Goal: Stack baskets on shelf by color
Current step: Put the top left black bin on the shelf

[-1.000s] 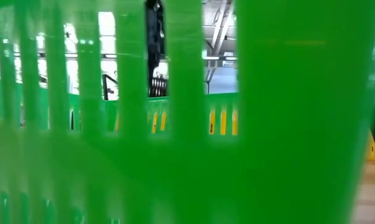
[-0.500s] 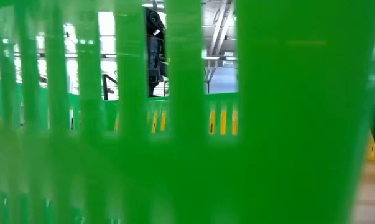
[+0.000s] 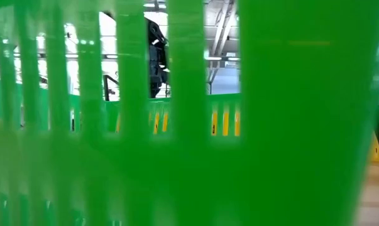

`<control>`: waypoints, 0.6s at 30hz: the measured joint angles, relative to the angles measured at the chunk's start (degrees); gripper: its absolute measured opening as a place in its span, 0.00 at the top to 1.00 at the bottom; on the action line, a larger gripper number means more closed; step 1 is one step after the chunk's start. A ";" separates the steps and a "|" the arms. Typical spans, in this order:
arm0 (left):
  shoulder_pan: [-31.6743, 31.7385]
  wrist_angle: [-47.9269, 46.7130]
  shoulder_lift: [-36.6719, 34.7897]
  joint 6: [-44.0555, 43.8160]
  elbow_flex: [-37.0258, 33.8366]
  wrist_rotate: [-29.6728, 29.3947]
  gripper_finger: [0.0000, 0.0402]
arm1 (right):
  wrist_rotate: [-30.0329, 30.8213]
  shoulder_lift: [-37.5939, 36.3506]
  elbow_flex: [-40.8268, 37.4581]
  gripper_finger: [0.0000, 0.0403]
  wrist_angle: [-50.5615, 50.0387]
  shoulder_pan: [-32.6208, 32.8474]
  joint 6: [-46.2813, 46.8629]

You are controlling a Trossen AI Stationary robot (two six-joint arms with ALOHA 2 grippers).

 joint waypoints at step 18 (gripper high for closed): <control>-0.39 0.96 -0.22 -0.64 0.08 -4.14 0.80 | -0.01 0.00 0.01 0.96 0.00 -0.28 -0.05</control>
